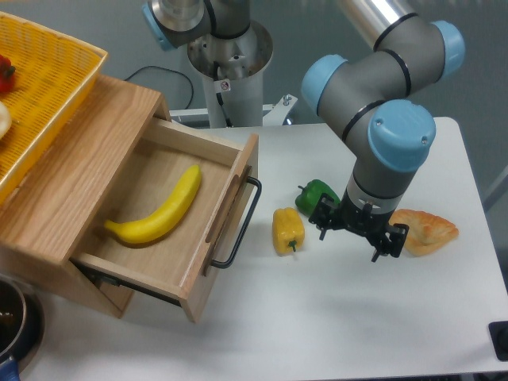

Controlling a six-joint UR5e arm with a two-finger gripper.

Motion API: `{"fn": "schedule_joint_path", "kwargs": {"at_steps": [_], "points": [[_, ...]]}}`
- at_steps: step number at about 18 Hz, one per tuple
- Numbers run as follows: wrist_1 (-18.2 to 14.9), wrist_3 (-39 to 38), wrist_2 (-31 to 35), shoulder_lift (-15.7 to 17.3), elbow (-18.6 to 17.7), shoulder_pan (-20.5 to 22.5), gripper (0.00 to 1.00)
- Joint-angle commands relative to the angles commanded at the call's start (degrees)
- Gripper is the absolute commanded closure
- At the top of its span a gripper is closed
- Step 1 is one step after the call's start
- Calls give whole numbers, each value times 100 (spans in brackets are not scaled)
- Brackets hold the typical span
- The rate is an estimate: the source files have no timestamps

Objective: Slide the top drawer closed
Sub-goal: 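Move the gripper down and toward the yellow pepper beside the drawer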

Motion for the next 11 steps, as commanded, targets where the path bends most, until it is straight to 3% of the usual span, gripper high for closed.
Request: {"fn": "schedule_joint_path", "kwargs": {"at_steps": [4, 7, 9, 11], "points": [[308, -678, -122, 194, -150, -158, 0], [299, -705, -360, 203, -141, -132, 36], [273, -679, -369, 203, -141, -132, 53], [255, -679, -430, 203, -132, -132, 64]]}}
